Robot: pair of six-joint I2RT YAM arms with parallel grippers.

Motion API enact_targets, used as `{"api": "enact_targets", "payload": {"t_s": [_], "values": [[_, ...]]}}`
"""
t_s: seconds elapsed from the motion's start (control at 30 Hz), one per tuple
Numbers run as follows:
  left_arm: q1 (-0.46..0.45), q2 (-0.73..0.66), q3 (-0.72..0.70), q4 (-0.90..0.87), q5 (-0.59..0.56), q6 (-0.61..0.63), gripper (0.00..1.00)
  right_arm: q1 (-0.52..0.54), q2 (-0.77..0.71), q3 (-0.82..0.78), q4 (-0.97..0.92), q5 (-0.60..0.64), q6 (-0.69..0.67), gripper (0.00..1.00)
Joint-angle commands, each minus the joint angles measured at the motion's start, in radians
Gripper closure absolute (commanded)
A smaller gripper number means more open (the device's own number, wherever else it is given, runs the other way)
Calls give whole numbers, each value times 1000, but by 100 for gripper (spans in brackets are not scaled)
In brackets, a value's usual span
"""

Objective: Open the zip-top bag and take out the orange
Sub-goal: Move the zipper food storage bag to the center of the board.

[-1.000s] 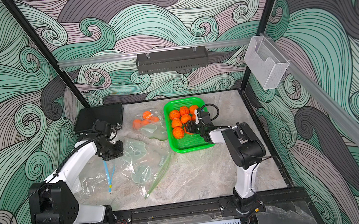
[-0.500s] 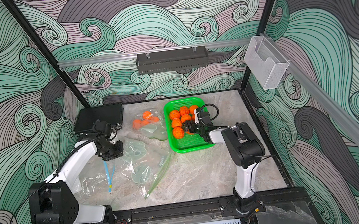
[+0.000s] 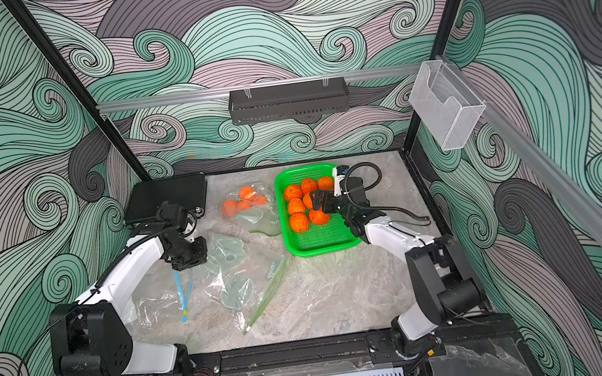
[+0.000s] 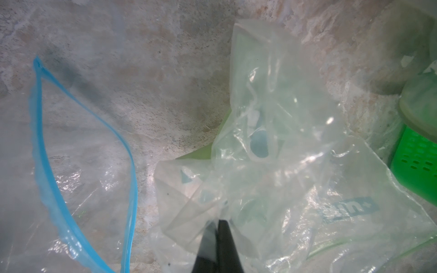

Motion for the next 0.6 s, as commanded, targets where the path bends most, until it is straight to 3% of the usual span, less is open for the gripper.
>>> {"api": "enact_targets", "payload": {"t_s": [0.0,0.07,0.1,0.17,0.27,0.37,0.43,0.57], "values": [[5,5,7,-33,-41,6,100,1,-130,-30,-88,65,-100,1],[6,0,13,-36,-56,3,100,1,-225,-84,-16,97,-95,1],[6,-3,14,-36,-62,0,100,-1,-276,-110,1,163,-10,1],[8,-9,19,-31,-73,-13,100,-10,-350,-160,29,198,38,1],[9,-70,39,-46,-77,-35,100,-31,-388,-201,93,39,55,1],[11,-111,90,-104,-155,-51,100,-25,-402,-201,99,-109,31,5],[22,-137,139,-146,-253,-54,100,2,-397,-158,15,-129,-2,13],[61,-181,155,-125,-426,-29,100,106,-372,-93,-89,-128,-103,18]]}}
